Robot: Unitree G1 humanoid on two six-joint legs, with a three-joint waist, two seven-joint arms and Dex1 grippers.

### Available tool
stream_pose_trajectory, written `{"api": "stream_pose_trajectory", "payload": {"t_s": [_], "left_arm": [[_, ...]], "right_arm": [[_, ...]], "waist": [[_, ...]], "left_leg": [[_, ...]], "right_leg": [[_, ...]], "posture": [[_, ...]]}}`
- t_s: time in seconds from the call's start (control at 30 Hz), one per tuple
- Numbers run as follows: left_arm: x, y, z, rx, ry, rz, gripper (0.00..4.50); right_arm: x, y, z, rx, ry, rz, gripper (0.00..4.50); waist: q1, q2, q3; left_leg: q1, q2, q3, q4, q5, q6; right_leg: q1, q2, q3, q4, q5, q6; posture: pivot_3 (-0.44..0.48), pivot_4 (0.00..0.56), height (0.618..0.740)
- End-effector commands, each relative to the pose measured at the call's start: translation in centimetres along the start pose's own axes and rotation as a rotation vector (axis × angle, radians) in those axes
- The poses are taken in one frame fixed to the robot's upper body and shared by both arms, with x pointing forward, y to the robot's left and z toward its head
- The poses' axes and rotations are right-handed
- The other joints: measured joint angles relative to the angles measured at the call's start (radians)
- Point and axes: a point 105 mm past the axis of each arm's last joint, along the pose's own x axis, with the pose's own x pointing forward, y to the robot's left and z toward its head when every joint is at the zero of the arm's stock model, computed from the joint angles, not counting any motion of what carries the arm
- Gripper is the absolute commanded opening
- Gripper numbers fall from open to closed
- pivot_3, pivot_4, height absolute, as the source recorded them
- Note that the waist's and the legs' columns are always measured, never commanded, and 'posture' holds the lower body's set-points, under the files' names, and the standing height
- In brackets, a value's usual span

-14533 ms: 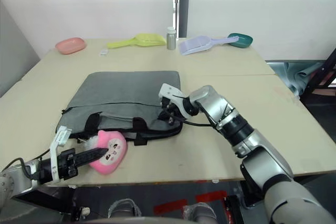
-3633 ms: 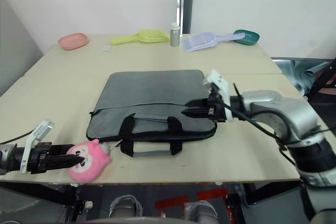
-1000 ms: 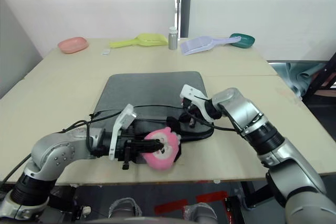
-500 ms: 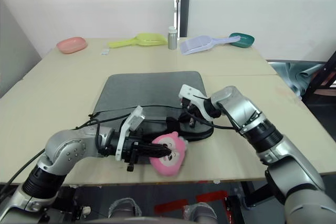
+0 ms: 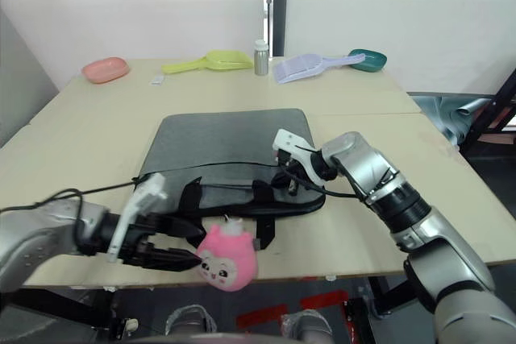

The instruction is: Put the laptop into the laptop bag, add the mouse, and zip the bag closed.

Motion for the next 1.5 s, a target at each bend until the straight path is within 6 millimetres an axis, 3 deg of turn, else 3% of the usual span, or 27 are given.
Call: {"api": "stream_pose_trajectory", "payload": {"t_s": [0.03, 0.17, 0.27, 0.37, 0.57, 0.73, 0.93, 1.03, 1.17, 1.33, 1.5], "left_arm": [[-3.9, -0.9, 1.9, 0.093, -0.045, 0.020, 3.98], [-8.3, -0.9, 4.6, 0.173, -0.157, 0.098, 3.98], [-9.9, -0.1, 5.3, 0.210, -0.196, 0.157, 3.98], [-10.5, 1.0, 5.8, 0.254, -0.241, 0.184, 3.98], [-8.7, 4.3, 5.1, 0.263, -0.246, 0.182, 3.98], [-6.3, 7.3, 3.7, 0.313, -0.195, 0.153, 2.45], [-3.1, 10.9, 4.1, 0.338, -0.199, 0.116, 0.24], [-1.8, 12.0, 4.2, 0.350, -0.181, 0.085, 0.05], [0.3, 12.7, 2.7, 0.414, -0.081, 0.032, 0.00], [1.4, 13.3, 2.3, 0.437, -0.065, 0.032, 0.00], [2.1, 13.2, 1.3, 0.456, -0.026, 0.002, 0.00]], "right_arm": [[0.2, 0.1, -0.7, 0.024, 0.015, 0.011, 0.00], [-1.2, 0.9, 1.4, 0.034, -0.112, 0.057, 0.00], [-3.3, 2.1, 3.8, 0.042, -0.258, 0.111, 0.00], [-6.7, 3.0, 5.6, 0.035, -0.410, 0.119, 0.00], [-12.7, 5.4, 6.0, 0.028, -0.566, 0.072, 0.00], [-15.1, 8.3, 5.5, 0.022, -0.574, 0.018, 0.00], [-14.6, 10.9, 5.1, 0.048, -0.563, -0.005, 0.00], [-13.5, 11.8, 4.5, 0.121, -0.545, 0.001, 0.00], [-11.3, 11.5, 2.3, 0.295, -0.431, -0.039, 1.17], [-7.3, 12.4, -0.3, 0.409, -0.258, 0.008, 2.95], [-4.1, 10.9, -2.5, 0.564, -0.180, -0.001, 4.48]], "waist": [[-0.005, -0.001, 0.001], [-0.009, 0.000, 0.003], [0.001, 0.004, 0.006], [0.008, 0.004, 0.009], [0.039, 0.004, 0.009], [0.044, 0.004, 0.010], [0.049, 0.004, 0.009], [0.053, 0.004, 0.009], [0.057, 0.004, 0.009], [0.062, 0.005, 0.009], [0.063, 0.006, 0.007]], "left_leg": [[0.000, 0.000, 0.000, 0.000, 0.000, 0.000], [-0.001, 0.002, 0.000, -0.003, 0.000, -0.002], [-0.002, 0.001, 0.001, -0.003, 0.000, -0.002], [-0.003, 0.001, 0.002, -0.005, 0.000, -0.001], [-0.003, 0.001, 0.002, -0.006, 0.000, -0.001], [-0.001, 0.001, 0.002, -0.005, 0.001, -0.001], [0.000, 0.001, 0.002, -0.003, 0.001, -0.001], [0.000, 0.000, 0.002, -0.002, 0.001, -0.001], [-0.001, 0.000, 0.002, -0.003, 0.001, -0.001], [-0.001, 0.000, 0.001, -0.003, 0.002, -0.003], [0.000, -0.002, 0.001, -0.002, 0.001, -0.003]], "right_leg": [[0.000, 0.000, 0.000, 0.000, 0.000, 0.000], [-0.003, 0.003, 0.000, 0.000, 0.000, 0.000], [-0.003, 0.001, 0.001, -0.003, 0.000, 0.000], [-0.005, 0.002, 0.000, -0.004, 0.000, 0.000], [-0.004, 0.002, 0.000, -0.005, 0.000, 0.000], [-0.003, 0.002, 0.001, -0.003, 0.000, 0.000], [-0.002, 0.001, 0.002, 0.000, 0.000, 0.000], [-0.002, 0.001, 0.003, 0.000, 0.001, 0.001], [-0.002, 0.001, 0.002, -0.003, 0.001, 0.001], [0.000, 0.000, 0.002, -0.005, 0.001, 0.003], [0.003, -0.003, 0.001, -0.005, 0.002, 0.005]], "posture": [[0.000, 0.150, 0.740], [0.000, 0.150, 0.740], [0.000, 0.150, 0.740], [0.000, 0.150, 0.740], [0.000, 0.150, 0.740], [0.000, 0.150, 0.740], [0.000, 0.150, 0.740], [0.000, 0.150, 0.740], [0.000, 0.150, 0.740], [0.000, 0.150, 0.740], [0.000, 0.150, 0.740]]}}
